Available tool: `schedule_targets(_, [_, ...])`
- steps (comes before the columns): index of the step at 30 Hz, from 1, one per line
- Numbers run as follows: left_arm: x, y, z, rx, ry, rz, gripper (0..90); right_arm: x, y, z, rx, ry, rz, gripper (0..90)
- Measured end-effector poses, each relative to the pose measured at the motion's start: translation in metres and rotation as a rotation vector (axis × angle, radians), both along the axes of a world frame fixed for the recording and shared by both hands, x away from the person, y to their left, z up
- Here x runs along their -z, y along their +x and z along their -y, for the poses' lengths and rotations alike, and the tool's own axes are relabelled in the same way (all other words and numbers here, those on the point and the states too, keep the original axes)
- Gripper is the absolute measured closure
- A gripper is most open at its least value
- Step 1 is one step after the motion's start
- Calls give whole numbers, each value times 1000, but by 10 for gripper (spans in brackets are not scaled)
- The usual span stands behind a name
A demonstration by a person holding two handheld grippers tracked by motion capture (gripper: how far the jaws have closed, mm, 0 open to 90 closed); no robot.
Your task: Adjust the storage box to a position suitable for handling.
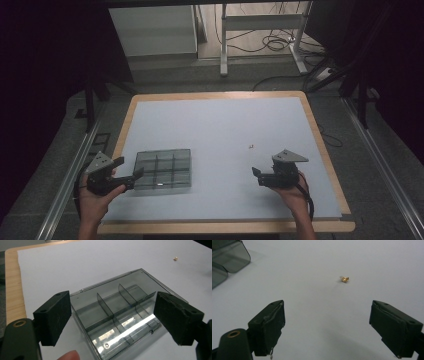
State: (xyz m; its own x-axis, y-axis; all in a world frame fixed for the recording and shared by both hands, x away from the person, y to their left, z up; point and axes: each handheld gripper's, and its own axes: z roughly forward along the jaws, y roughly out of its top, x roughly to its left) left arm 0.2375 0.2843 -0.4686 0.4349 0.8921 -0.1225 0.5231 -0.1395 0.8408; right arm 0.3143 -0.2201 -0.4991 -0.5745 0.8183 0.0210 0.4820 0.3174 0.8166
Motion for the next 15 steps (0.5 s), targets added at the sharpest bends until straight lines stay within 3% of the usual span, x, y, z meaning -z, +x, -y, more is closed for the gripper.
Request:
schedule_targets(3, [3, 1, 0, -6, 2, -9, 151, 3, 0, 3, 3, -20, -14, 128])
schedule_targets(15, [3, 2, 7, 9, 4, -3, 203, -1, -1, 14, 25, 8, -3, 129])
